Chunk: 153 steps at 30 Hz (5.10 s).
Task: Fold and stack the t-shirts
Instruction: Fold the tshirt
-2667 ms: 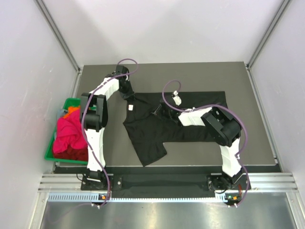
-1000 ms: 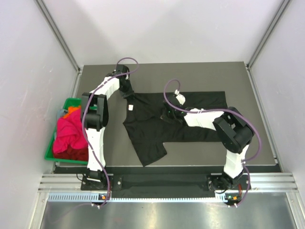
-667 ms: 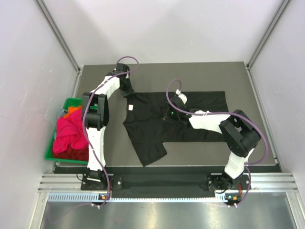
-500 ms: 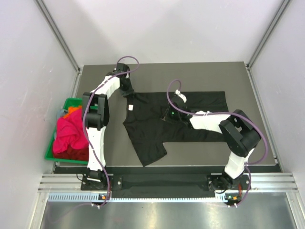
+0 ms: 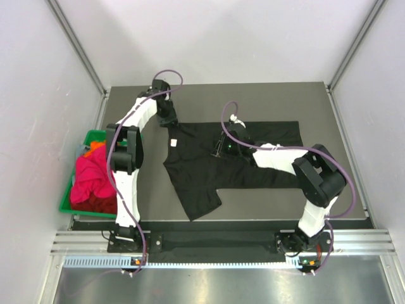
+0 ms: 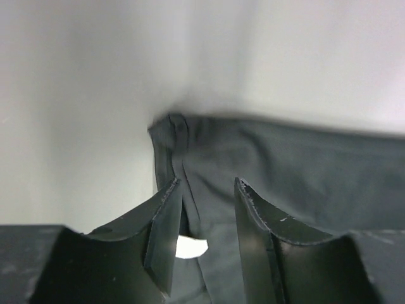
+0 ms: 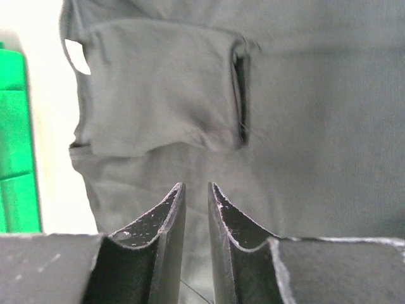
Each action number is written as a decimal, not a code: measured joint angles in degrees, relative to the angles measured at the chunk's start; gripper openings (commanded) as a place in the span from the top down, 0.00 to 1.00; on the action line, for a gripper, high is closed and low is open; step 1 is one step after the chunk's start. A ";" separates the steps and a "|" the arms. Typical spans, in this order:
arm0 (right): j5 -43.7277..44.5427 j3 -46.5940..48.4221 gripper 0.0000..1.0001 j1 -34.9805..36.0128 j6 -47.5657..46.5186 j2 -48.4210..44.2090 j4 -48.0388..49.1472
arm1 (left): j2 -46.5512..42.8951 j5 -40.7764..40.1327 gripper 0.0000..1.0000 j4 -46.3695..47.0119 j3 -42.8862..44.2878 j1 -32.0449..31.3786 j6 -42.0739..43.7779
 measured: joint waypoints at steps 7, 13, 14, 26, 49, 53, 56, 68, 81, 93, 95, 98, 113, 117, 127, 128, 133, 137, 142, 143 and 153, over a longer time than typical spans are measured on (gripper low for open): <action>-4.07 5.18 0.80 -2.97 -3.30 2.62 -1.99 | -14.19 0.11 0.62 0.50 -8.76 -1.31 -0.33; -7.50 10.29 0.80 -4.04 -5.86 8.46 -2.73 | -19.74 1.92 0.71 3.28 -17.16 -3.85 -1.81; -7.87 10.56 0.81 -4.09 -6.16 9.44 -2.80 | -19.45 2.64 0.75 3.91 -18.84 -4.17 -2.29; -8.66 10.64 0.78 -4.63 -8.70 11.34 -5.18 | -16.87 -1.07 0.79 4.57 -30.71 -8.92 -7.67; -6.23 -13.20 0.59 -12.70 -5.42 -26.03 -14.43 | -57.46 -7.28 0.43 -6.62 -52.63 -21.53 -16.04; -6.21 -14.93 0.59 -15.58 -5.55 -30.73 -15.23 | -66.47 -6.47 0.46 -6.21 -62.12 -27.10 -24.20; -6.67 -15.54 0.59 -17.57 -5.92 -31.91 -15.32 | -70.49 -6.47 0.50 -5.64 -68.30 -32.09 -30.27; -9.75 -19.08 0.59 -20.31 -6.56 -31.98 -15.23 | -66.10 -7.30 0.56 2.40 -78.07 -49.37 -50.16; -9.92 -19.76 0.59 -20.96 -6.71 -32.13 -15.17 | -61.53 -10.54 0.64 5.03 -77.88 -49.53 -53.90; -9.20 -19.76 0.59 -21.40 -6.80 -35.10 -17.59 | -57.29 -12.02 0.98 4.79 -75.25 -49.53 -53.57; -8.70 -20.04 0.59 -21.77 -6.08 -36.06 -19.19 | -56.74 -12.26 1.00 4.52 -74.34 -49.53 -53.27; -7.74 -21.44 0.59 -22.86 -4.92 -38.62 -21.57 | -55.98 -12.70 1.00 3.93 -72.57 -49.53 -52.48; 6.54 -29.49 0.58 -43.91 3.96 -47.67 -37.59 | -56.43 -14.43 1.00 3.15 -67.82 -49.05 -46.64; 6.62 -30.27 0.60 -51.17 2.80 -45.90 -37.59 | -57.81 -14.56 1.00 3.34 -66.12 -47.82 -43.54; 3.74 -30.27 0.61 -54.05 1.44 -41.88 -34.29 | -58.51 -10.86 1.00 6.60 -65.92 -47.36 -39.01; 3.56 -30.27 0.60 -54.05 1.46 -41.38 -34.01 | -58.49 -10.64 1.00 6.82 -65.92 -47.36 -38.73; 3.52 -30.27 0.61 -54.05 1.55 -39.63 -32.85 | -58.16 -10.19 1.00 7.80 -65.92 -47.36 -36.83; 3.74 -30.25 0.61 -54.05 1.66 -39.08 -32.50 | -58.14 -10.03 1.00 8.00 -65.92 -47.25 -35.74; 4.24 -29.86 0.62 -54.05 2.03 -37.48 -31.15 | -58.14 -9.99 1.00 8.13 -65.92 -46.90 -34.84; 4.31 -29.79 0.63 -54.07 2.08 -37.16 -30.60 | -58.14 -9.99 1.00 8.11 -65.92 -46.84 -34.73; 5.31 -30.21 0.65 -54.21 2.12 -36.06 -27.04 | -58.18 -10.84 1.00 7.15 -63.73 -45.79 -33.81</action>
